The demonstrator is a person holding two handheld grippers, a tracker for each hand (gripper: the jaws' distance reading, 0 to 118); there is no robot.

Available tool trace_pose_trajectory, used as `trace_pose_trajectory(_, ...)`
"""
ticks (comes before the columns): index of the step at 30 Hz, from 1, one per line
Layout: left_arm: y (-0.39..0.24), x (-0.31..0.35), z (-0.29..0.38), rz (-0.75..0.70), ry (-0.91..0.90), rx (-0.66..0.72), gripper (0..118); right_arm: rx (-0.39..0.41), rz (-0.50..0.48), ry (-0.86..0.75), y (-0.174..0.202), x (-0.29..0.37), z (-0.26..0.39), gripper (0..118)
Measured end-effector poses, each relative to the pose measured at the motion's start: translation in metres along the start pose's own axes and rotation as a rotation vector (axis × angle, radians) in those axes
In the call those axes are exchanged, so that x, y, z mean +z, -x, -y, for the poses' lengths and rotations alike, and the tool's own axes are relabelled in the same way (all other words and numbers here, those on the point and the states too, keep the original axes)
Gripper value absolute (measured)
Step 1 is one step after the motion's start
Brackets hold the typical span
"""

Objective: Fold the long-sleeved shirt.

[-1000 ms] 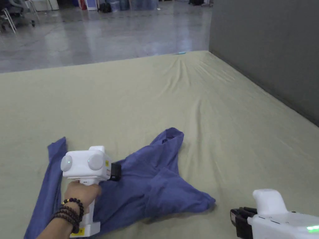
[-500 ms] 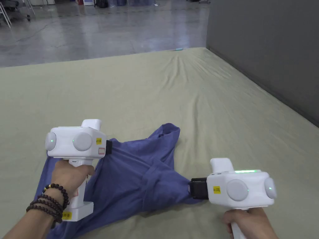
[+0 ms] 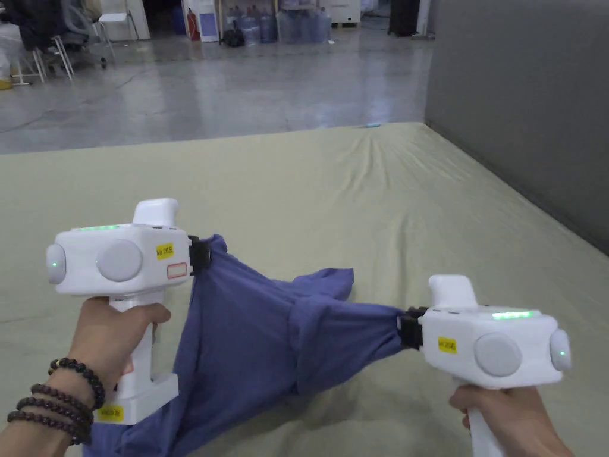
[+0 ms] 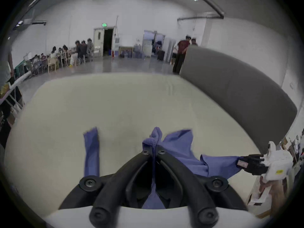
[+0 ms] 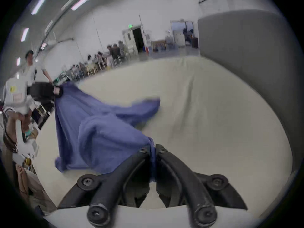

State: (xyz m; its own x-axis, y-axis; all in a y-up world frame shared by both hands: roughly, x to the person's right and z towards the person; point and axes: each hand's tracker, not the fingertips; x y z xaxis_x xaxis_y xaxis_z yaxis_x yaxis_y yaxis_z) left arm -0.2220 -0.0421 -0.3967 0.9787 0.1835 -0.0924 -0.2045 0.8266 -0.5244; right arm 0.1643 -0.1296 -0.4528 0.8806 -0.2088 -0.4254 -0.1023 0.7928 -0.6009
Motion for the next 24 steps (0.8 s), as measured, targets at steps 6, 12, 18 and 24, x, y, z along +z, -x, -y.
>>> trace_pose_trajectory(6,0.009,0.100,-0.075,-0.012,-0.267,0.011,0,-0.026,-0.149,-0.221,0.027,0.046,-0.108,1)
trace_pose_trajectory(12,0.011,0.161,-0.146,-0.079,-0.414,-0.064,0,0.076,-0.183,-0.380,0.078,0.092,-0.215,1)
trace_pose_trajectory(18,0.031,0.152,-0.224,-0.134,-0.427,-0.017,0,0.123,-0.176,-0.418,0.115,0.086,-0.319,1)
trace_pose_trajectory(24,0.046,0.115,-0.315,-0.230,-0.426,-0.006,0,0.161,-0.103,-0.446,0.146,0.057,-0.434,1)
